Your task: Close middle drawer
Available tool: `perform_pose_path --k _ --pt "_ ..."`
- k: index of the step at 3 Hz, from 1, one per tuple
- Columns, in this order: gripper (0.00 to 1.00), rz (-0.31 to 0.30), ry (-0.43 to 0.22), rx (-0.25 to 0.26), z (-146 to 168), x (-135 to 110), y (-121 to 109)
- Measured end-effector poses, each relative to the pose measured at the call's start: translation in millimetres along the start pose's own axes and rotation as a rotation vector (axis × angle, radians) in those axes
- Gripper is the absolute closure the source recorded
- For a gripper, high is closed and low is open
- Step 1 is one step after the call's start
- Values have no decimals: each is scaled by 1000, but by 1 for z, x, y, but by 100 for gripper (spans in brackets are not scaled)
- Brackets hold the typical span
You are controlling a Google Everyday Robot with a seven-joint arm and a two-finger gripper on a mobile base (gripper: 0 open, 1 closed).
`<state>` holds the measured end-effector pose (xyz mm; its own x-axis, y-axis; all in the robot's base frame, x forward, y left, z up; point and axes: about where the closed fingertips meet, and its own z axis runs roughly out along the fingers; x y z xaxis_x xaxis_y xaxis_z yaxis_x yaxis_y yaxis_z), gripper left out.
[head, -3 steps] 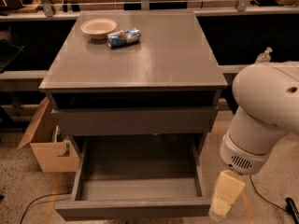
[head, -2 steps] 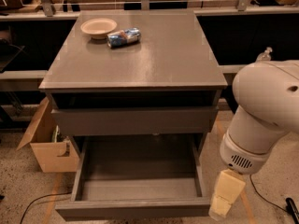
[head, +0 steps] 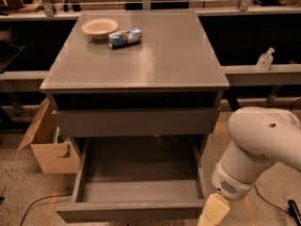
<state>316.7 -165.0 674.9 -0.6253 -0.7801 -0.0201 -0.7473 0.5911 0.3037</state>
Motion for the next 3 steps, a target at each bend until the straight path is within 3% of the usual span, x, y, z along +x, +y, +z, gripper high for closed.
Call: perform_pose_path --k 1,3 --pt "0 75 -28 -64 49 -5 -4" --pt "0 146 -63 -161 138 -36 -10"
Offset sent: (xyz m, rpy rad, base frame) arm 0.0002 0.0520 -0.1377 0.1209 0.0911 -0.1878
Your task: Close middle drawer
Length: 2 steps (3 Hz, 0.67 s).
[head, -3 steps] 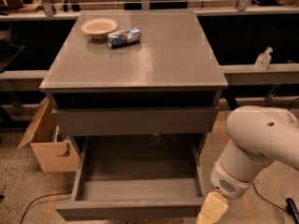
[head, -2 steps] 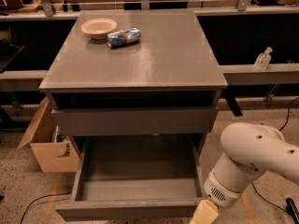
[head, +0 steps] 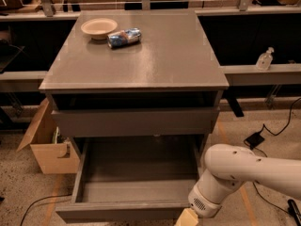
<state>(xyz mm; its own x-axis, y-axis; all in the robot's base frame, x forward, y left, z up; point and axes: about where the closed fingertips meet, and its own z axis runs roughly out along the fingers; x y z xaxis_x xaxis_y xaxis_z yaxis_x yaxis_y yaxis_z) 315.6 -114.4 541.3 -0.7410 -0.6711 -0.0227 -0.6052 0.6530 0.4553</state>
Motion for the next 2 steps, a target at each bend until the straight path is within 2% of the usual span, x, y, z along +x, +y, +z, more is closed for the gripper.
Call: perform_pose_path --k 1,2 --pt "0 0 0 0 0 0 0" --pt "0 34 21 -33 27 1 -7"
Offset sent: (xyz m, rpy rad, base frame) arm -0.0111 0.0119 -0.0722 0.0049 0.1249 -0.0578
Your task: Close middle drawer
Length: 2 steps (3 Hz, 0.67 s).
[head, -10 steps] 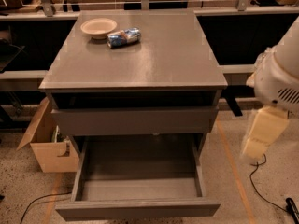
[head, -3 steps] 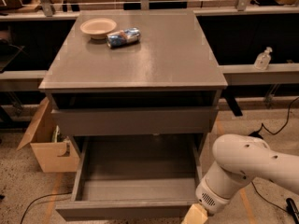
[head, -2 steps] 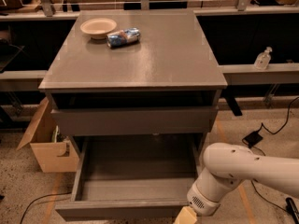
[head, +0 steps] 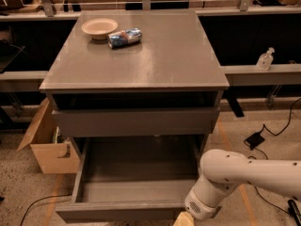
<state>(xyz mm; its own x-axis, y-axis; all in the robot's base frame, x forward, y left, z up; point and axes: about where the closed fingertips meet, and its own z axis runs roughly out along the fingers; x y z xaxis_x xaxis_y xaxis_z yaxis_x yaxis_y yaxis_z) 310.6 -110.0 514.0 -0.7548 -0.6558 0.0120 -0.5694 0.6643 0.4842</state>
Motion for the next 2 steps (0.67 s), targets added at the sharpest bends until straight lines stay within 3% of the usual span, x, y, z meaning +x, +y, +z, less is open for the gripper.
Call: perform_pose_path --k 2 --pt "0 94 1 -45 43 4 -22"
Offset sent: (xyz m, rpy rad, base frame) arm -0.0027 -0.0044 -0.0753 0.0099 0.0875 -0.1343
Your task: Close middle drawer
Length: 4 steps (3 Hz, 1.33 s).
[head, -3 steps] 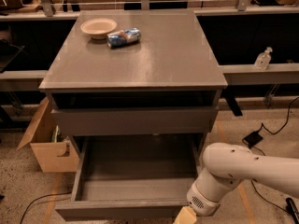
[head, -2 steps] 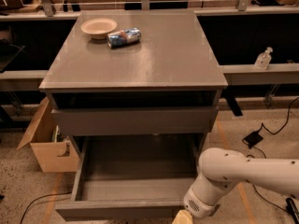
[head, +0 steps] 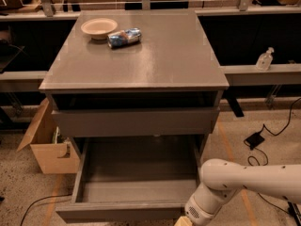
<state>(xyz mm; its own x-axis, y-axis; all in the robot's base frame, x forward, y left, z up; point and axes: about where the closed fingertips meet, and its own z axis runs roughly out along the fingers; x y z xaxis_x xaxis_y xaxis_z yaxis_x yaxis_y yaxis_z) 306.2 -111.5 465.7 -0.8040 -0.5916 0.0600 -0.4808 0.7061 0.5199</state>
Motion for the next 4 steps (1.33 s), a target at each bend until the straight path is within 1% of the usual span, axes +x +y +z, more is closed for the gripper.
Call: perform_pose_path --k 1,2,3,4 --pt "16 17 -20 -15 20 -4 -18" --pt "39 1 -82 -4 31 -16 -38" --pt "62 -28 -169 29 33 -33 -54" --pt "86 -64 -261 89 27 -52 -65"
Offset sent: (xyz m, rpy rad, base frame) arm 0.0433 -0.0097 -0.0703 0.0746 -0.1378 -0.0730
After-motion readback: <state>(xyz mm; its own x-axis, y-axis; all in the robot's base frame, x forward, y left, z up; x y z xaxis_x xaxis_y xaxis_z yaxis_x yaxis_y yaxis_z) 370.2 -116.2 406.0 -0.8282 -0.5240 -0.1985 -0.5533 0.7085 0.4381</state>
